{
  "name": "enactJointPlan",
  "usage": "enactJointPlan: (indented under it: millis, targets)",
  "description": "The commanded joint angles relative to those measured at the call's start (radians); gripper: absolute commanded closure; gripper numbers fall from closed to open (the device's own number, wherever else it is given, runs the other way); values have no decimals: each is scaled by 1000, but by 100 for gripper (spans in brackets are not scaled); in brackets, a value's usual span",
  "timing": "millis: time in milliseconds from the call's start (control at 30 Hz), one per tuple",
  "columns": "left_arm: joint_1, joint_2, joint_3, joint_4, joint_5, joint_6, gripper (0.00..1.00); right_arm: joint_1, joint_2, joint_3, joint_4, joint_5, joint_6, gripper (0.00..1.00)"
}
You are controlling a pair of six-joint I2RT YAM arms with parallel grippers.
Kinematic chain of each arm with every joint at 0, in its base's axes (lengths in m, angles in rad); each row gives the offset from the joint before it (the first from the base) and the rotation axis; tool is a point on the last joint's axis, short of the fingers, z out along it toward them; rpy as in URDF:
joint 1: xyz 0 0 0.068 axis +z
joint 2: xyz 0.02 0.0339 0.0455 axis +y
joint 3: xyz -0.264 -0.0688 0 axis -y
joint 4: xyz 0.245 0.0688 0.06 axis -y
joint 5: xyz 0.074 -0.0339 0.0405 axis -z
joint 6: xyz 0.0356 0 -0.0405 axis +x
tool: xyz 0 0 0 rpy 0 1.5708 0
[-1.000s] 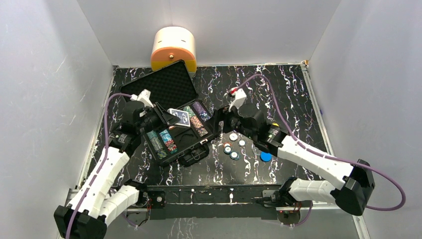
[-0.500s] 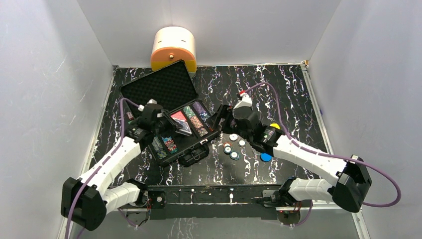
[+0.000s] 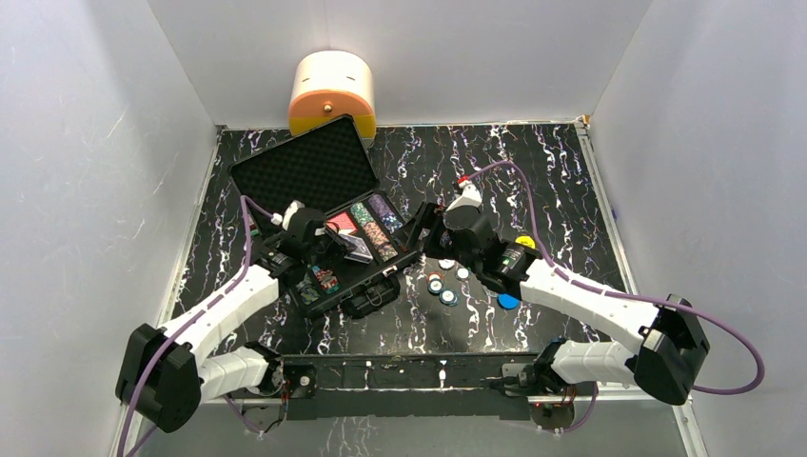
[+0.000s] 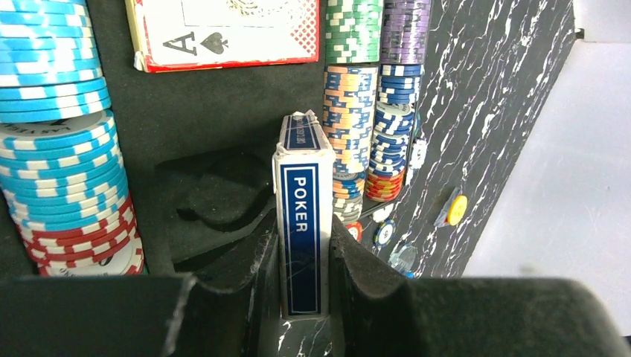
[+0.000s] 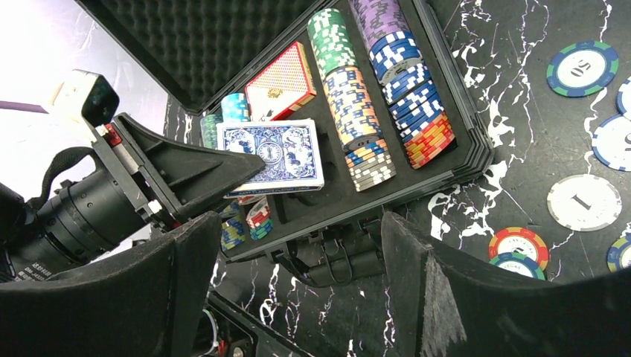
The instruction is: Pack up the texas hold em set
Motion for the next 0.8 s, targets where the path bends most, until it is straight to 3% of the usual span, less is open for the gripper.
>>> enactJointPlan:
  millis: [0, 267, 667, 767]
  targets:
    - [-6, 3, -39, 86, 1, -41, 100, 3, -11, -1, 51, 18, 5, 14]
    - [-14, 28, -99, 131, 59, -90, 100, 3, -7, 9, 11, 48, 18, 13]
    - [-25, -146, -194, 36, 57, -123, 100, 2, 25, 7, 10, 40, 36, 13]
    - [-25, -113, -233, 206, 9, -85, 100, -1, 27, 11, 12, 39, 30, 14]
